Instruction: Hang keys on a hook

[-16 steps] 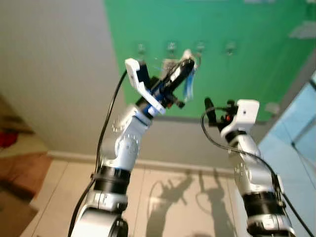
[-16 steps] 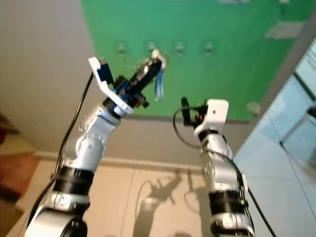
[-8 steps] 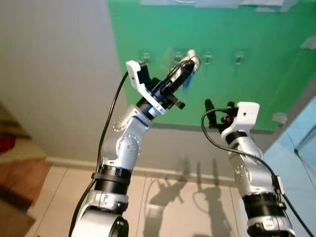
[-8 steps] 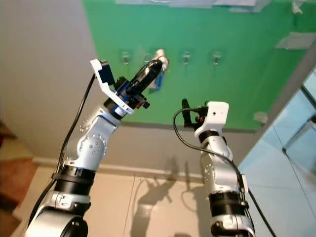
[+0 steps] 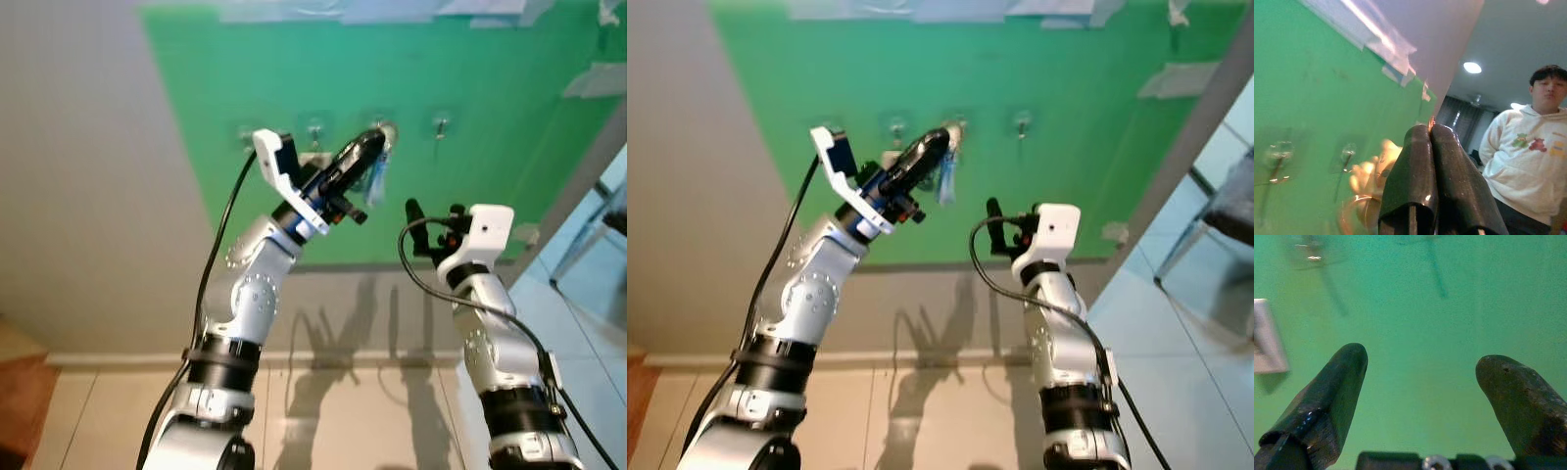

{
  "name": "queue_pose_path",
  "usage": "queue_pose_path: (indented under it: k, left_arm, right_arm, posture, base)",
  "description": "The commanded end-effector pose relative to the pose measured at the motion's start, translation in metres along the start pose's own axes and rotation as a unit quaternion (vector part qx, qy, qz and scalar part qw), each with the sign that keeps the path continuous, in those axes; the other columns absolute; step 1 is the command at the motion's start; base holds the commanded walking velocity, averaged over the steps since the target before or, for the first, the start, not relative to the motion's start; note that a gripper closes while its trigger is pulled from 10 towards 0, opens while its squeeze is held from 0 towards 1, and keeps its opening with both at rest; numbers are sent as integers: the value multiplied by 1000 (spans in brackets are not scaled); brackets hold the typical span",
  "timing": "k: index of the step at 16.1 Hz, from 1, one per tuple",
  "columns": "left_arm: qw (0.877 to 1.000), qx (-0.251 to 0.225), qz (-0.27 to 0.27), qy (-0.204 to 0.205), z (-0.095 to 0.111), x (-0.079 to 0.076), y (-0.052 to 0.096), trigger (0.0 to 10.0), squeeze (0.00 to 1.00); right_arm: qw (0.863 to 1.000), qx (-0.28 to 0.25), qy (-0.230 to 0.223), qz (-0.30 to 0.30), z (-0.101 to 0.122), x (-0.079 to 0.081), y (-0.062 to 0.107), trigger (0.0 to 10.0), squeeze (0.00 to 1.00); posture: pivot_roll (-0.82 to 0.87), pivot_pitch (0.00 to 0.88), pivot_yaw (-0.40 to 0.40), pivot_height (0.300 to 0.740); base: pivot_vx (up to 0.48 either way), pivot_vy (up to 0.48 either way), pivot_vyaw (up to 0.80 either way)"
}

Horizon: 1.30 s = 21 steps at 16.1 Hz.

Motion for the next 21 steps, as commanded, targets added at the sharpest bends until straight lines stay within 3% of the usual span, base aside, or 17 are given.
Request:
queue_pose_path:
  k: [1, 7, 10, 12, 14, 18, 21]
  left_arm:
    - [1000, 4, -16, -2, -2, -9, -6, 10000, 0]
    - [1000, 8, 4, 4, -10, -4, -3, 10000, 0]
    - [1000, 13, 19, 9, -15, 0, 0, 10000, 0]
    - [998, 26, 38, 32, -26, 5, 4, 10000, 0]
    - [994, 88, -8, 61, -56, -11, 16, 10000, 0]
    - [989, 106, -51, 85, -69, -26, 23, 10000, 0]
    - [991, 105, -26, 78, -73, -18, 25, 10000, 0]
  right_arm:
    - [1000, -10, 2, -12, 7, -10, 2, 10000, 0]
    - [1000, -20, 11, 18, 10, -3, 4, 10000, 0]
    - [999, -19, 12, 34, 9, 0, 7, 10000, 0]
    - [1000, -10, 5, 25, 5, -1, 7, 10000, 0]
    - [1000, -2, 9, 14, 2, -7, 8, 10000, 0]
    - [1000, 1, 7, 10, 1, -9, 10, 10000, 0]
    - [1000, 2, 7, 11, 1, -7, 10, 10000, 0]
  posture:
    - [-133, 16, 15, 740]
    - [-132, 21, 6, 740]
    - [-131, 25, 5, 740]
    - [-132, 26, 4, 740]
    - [-133, 31, 3, 740]
    - [-131, 38, 0, 740]
    - [-130, 46, -5, 740]
  base:
    - [330, 0, 0]
    - [327, 0, 0]
    - [324, 0, 800]
    - [0, 0, 0]
    - [0, 0, 0]
    - [0, 0, 0]
    - [0, 0, 0]
Point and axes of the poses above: a point about 5 cm out from each wrist's last joint towards the gripper, its own y axis pointing back from the gripper into the wrist, its own z axis along the axis of the wrist's last joint, x = y × z, the point moved 4 cm from there along -y, pointing out of the wrist towards the gripper, and after that the axes turned 1 degree about -y, right-handed, at the moved point
